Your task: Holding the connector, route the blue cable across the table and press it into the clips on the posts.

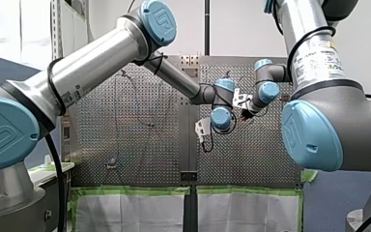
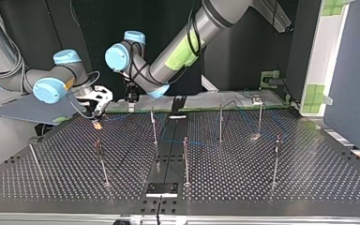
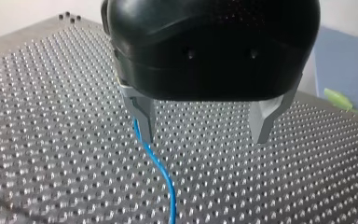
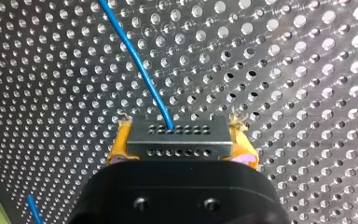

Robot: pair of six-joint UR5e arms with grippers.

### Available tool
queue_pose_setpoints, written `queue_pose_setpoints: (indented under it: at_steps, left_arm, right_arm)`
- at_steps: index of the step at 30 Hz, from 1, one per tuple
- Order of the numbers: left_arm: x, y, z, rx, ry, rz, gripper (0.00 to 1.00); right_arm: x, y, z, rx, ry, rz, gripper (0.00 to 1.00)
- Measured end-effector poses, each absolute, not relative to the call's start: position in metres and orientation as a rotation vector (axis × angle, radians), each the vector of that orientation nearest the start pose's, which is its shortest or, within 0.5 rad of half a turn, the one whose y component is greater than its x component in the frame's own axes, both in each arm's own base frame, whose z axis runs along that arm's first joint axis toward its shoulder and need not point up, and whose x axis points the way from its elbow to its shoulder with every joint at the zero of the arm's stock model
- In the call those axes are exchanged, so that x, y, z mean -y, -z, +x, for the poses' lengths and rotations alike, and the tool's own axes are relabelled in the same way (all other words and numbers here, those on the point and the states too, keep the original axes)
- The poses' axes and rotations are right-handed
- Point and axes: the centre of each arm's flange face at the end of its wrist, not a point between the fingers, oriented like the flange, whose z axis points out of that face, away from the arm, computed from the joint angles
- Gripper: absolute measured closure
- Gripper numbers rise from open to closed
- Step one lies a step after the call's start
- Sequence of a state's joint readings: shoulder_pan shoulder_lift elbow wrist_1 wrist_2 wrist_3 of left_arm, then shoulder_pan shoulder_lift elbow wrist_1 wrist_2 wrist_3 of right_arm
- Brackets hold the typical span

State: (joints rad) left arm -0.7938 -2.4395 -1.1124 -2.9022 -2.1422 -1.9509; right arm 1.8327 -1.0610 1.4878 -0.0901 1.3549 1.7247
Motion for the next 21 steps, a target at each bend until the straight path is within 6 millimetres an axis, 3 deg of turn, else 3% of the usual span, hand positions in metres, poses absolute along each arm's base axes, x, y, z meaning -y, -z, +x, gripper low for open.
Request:
queue_pose_setpoints:
  at_steps: [11, 21]
  left_arm:
    - [0.587, -0.192, 0.498, -1.665, 0.376, -0.125, 0.0]
    - [0.597, -0.163, 0.508, -1.717, 0.373, -0.095, 0.0]
  right_arm:
    - [0.562, -0.245, 0.312, -1.832, 1.985, -2.409, 1.0]
    - [0.561, -0.246, 0.313, -1.81, 1.99, -2.407, 1.0]
